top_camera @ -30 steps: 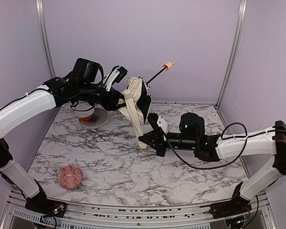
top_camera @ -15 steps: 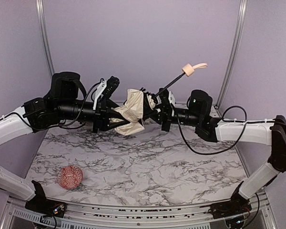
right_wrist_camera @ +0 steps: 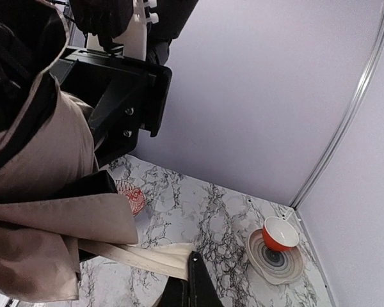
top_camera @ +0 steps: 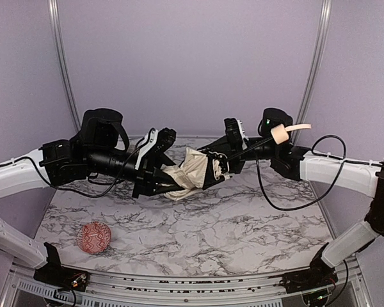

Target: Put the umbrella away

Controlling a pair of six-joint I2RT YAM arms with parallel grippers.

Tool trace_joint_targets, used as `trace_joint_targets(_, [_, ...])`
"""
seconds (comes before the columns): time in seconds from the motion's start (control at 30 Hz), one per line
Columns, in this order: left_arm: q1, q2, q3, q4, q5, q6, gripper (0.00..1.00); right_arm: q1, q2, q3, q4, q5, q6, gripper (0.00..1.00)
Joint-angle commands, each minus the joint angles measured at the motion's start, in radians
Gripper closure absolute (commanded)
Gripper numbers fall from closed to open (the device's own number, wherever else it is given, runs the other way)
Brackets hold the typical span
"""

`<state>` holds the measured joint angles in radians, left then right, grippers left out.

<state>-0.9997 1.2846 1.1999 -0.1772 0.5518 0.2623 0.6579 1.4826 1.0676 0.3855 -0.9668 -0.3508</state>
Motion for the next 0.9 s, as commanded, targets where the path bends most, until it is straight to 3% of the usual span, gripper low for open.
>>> trace_joint_targets(0.0, [-0.093, -0.044, -0.025, -0.078, 0.311, 0.026, 1.00, -0.086, -0.051, 0.068, -0.079, 0.168, -0.081, 1.00])
trace_joint_targets(0.07, [-0.109, -0.035, -0.020, -0.081, 0.295, 0.030, 1.00, -0.084, -0.069, 0.066, -0.089, 0.152, -0.078, 1.00])
trace_joint_targets(0.2, [-0.149, 0.061, 0.030, -0.241, 0.236, 0.097, 1.00, -0.070, -0.124, 0.048, -0.051, 0.165, -0.087, 1.00])
trace_joint_targets(0.33, [-0.207, 0.142, 0.049, -0.340, 0.200, 0.167, 1.00, -0.030, -0.174, 0.049, -0.117, 0.180, -0.162, 1.00])
trace_joint_targets(0.6, [-0.263, 0.220, 0.013, -0.505, -0.023, 0.254, 1.00, 0.089, -0.272, -0.052, -0.243, 0.353, -0.394, 1.00])
trace_joint_targets(0.87, [-0.307, 0.275, -0.030, -0.570, -0.242, 0.357, 1.00, 0.290, -0.336, -0.181, -0.120, 0.574, -0.548, 1.00])
